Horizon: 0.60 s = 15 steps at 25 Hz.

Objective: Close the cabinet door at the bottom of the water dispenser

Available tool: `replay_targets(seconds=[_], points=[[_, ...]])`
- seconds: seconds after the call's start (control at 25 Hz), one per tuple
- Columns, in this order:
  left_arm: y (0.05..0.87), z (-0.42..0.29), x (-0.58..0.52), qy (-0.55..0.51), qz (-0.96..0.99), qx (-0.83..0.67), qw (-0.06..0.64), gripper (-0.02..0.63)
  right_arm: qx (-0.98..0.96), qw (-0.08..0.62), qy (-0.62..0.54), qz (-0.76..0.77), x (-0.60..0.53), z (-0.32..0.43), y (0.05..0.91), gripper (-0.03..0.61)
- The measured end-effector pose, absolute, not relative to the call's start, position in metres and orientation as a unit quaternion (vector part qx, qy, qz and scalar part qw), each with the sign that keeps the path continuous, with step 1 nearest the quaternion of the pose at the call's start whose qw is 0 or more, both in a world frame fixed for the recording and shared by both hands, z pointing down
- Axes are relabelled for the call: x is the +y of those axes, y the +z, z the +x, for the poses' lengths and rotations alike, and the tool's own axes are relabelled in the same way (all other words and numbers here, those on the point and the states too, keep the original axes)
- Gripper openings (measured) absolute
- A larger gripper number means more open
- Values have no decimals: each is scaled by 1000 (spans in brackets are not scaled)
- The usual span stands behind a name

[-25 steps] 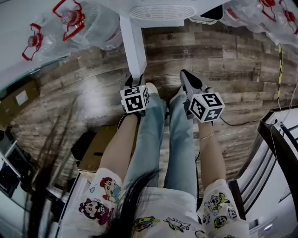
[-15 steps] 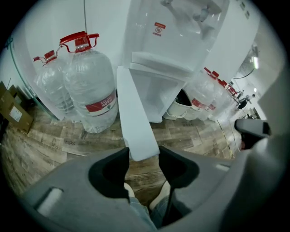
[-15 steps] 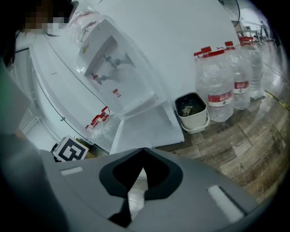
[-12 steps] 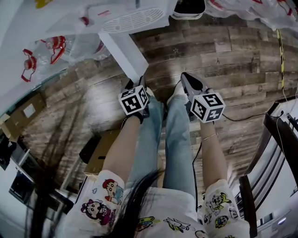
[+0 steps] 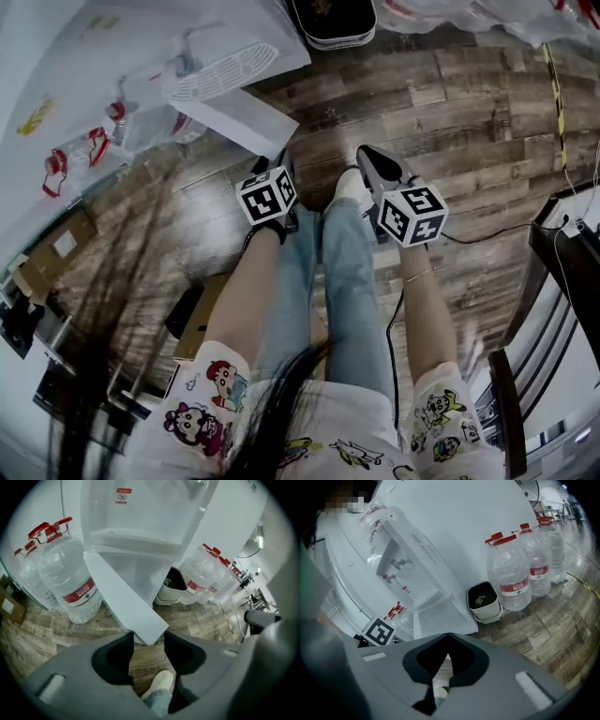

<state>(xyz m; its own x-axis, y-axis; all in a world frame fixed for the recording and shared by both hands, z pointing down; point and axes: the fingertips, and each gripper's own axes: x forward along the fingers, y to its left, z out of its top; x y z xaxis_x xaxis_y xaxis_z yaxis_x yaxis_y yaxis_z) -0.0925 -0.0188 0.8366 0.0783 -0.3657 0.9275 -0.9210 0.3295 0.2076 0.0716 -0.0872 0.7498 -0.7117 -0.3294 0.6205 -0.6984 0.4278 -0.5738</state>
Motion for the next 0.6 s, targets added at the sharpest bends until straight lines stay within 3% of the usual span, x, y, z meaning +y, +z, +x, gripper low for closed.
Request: replay_targets(seconds=[0.6], points=[[841,-62,-105,312,580,-586,471,192,-793,185,456,359,-116,113,758,9]])
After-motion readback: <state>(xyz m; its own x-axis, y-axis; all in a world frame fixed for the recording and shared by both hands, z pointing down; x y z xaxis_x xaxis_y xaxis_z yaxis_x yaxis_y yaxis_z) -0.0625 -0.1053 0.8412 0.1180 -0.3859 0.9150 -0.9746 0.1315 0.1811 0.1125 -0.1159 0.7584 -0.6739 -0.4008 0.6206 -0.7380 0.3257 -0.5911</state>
